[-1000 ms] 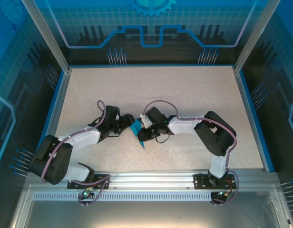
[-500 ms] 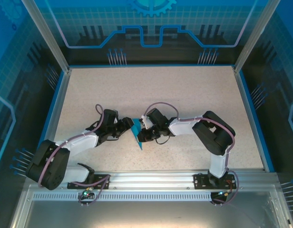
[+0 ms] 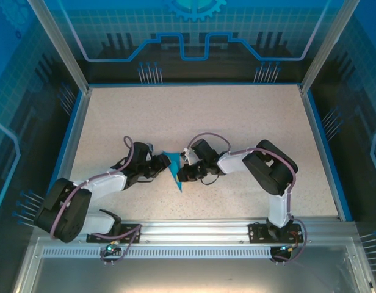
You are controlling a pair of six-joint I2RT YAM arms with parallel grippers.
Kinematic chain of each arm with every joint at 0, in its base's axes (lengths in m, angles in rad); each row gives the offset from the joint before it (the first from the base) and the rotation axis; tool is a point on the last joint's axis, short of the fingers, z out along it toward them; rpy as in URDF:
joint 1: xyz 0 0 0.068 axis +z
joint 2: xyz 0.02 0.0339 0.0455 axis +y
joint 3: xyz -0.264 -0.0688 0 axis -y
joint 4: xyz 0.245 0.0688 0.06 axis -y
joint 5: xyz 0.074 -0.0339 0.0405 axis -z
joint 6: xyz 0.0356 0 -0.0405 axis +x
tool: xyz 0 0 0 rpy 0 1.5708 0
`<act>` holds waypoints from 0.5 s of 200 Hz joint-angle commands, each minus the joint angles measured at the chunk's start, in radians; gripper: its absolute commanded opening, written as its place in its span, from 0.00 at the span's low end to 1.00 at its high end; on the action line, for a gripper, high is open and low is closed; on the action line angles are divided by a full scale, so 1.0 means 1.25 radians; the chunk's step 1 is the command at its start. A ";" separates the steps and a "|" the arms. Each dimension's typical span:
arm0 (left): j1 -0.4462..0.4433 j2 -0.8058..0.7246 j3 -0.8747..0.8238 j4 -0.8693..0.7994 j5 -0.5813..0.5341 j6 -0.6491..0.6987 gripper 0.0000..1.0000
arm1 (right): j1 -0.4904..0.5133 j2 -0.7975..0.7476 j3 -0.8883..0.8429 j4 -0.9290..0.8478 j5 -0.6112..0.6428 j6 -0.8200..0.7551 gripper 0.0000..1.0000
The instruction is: Fold a paper plane with a square sheet of paper (pick it up from the middle)
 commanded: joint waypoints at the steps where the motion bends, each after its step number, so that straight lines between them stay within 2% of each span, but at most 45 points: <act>1: -0.003 0.021 -0.006 0.025 0.028 0.003 0.39 | -0.019 0.028 -0.018 0.014 -0.021 0.031 0.10; 100: -0.012 0.095 0.036 0.035 0.036 0.027 0.35 | -0.035 0.055 -0.011 -0.004 -0.051 0.045 0.09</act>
